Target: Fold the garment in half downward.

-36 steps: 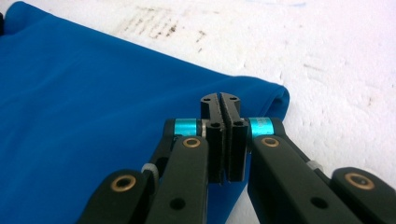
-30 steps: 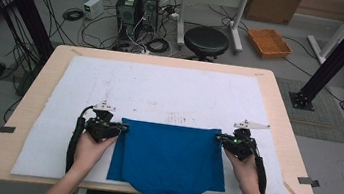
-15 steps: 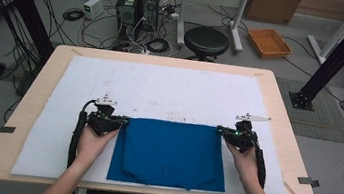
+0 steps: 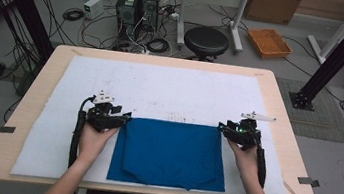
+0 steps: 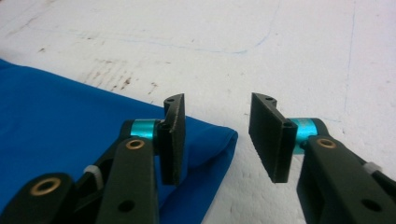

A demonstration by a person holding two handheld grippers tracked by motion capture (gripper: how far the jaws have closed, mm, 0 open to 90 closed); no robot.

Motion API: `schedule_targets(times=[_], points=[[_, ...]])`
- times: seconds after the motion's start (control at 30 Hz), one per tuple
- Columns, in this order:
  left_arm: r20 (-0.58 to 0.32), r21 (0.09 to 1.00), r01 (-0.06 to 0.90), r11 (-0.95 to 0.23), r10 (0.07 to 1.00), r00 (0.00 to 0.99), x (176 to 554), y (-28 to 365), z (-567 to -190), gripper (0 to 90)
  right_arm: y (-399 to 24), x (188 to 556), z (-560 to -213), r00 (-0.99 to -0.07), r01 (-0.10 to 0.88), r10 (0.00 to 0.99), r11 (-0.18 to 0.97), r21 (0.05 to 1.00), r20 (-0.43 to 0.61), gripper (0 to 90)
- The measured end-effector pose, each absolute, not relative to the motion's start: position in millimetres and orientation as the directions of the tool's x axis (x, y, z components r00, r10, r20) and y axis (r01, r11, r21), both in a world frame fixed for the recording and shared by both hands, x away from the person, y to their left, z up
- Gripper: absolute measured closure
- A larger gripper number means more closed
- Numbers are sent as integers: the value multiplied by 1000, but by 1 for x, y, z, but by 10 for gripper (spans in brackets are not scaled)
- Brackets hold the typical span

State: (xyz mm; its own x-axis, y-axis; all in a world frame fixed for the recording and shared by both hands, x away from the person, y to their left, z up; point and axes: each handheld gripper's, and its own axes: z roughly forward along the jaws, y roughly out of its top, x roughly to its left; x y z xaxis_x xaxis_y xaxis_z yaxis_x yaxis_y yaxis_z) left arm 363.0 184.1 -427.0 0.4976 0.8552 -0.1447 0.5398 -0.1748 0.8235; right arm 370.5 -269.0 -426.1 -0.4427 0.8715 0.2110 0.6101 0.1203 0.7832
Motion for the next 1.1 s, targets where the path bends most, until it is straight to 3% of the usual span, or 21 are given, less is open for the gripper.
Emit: schedule_targets(times=[0.23,0.43,0.5,1.1], points=[[-142,753,622,-216,869,473,374,179,-444,510,-259,384,-441,-427,657,888,177,733,169,580],[-126,751,613,-245,859,497,370,178,-447,789,-258,384,-448,-465,655,875,235,719,138,804],[-135,757,610,-234,857,497,371,179,-448,835,-259,384,-448,-474,649,869,236,723,142,846],[-105,792,567,-226,865,491,391,175,-445,856,-264,416,-440,-517,595,849,266,759,108,865]])
